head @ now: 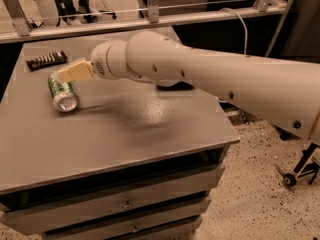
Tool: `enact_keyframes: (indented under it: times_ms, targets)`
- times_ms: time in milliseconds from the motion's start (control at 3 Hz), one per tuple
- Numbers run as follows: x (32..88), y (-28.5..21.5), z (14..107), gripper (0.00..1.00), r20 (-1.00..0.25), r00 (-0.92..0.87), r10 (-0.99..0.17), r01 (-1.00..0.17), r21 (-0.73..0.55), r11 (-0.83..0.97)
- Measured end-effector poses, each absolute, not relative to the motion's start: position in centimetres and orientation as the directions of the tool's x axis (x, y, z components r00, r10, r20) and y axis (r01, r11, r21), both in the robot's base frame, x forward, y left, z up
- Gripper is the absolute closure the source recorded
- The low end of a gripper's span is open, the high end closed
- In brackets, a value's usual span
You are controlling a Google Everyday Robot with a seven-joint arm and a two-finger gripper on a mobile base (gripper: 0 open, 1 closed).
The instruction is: Pick green can
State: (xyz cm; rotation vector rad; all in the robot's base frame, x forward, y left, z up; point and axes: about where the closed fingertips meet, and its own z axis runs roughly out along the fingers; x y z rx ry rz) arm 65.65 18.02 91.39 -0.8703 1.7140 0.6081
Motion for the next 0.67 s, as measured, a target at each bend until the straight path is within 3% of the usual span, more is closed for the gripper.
enact_keyframes:
  times_ms: [333, 667]
  targets:
    - [66.2, 16.4, 92.3, 0.00, -0.954, -0.131, -0.269, -0.806, -0.056, 0.590]
    - [63.6, 10.9, 94.2, 0.00, -0.931, -0.023, -0.364, -0.844, -0.177, 0.506]
